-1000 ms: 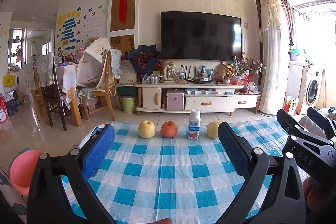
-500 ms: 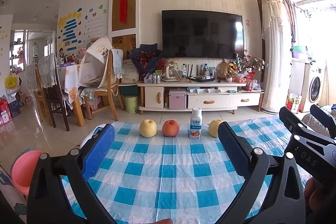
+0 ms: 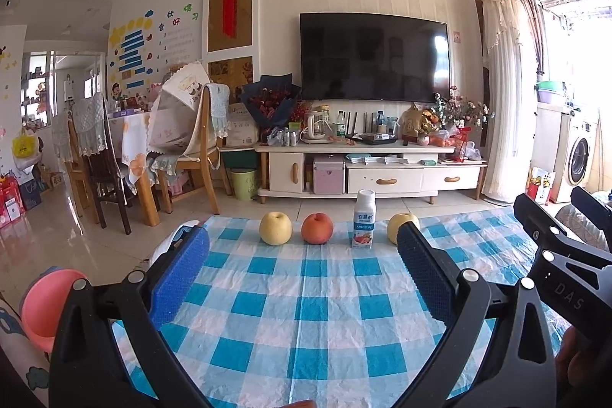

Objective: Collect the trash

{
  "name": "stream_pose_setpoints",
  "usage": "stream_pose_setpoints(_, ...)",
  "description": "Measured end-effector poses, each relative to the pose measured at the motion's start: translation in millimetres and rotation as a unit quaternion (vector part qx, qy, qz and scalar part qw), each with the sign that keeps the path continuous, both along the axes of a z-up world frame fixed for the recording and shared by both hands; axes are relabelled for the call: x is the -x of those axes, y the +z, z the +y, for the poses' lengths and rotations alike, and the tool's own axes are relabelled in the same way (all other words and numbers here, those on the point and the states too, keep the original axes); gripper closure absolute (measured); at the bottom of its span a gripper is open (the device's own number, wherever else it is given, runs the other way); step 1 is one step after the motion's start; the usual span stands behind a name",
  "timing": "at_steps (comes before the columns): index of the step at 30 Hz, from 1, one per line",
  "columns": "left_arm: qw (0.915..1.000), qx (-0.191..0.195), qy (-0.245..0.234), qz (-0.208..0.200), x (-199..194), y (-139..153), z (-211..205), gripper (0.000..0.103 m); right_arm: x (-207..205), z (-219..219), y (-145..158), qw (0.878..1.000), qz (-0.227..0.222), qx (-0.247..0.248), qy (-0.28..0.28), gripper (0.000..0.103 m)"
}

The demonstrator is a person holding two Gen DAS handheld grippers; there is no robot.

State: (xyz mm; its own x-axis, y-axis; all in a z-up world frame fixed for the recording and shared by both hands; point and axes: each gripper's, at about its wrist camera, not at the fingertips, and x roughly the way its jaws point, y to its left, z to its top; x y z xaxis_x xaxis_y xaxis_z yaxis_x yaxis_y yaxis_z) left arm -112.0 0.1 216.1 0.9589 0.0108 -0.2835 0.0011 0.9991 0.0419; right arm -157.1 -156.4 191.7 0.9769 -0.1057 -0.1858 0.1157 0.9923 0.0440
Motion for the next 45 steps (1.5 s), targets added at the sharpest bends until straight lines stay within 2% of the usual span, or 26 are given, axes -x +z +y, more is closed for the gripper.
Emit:
stream_pose_setpoints(31,0.9999,-0.004,-0.001,0.011,-9.1,-11.2,-1.7,0.004,-9.0,-0.3,-10.8,1.000,0.010,-0.006,0.007,0.007)
stream_pose_setpoints(40,0.9995,-0.008,0.001,0.031,-26.4,-30.2,3.4,0.004,-24.1,-7.3,-21.4,0.999,0.029,-0.014,0.017,0.007)
stream_pose_setpoints(45,0.9985,-0.001,0.000,0.055,-46.1,-50.2,1.7,0.004,-31.1,-10.6,-25.9,0.999,0.042,-0.016,0.014,0.007)
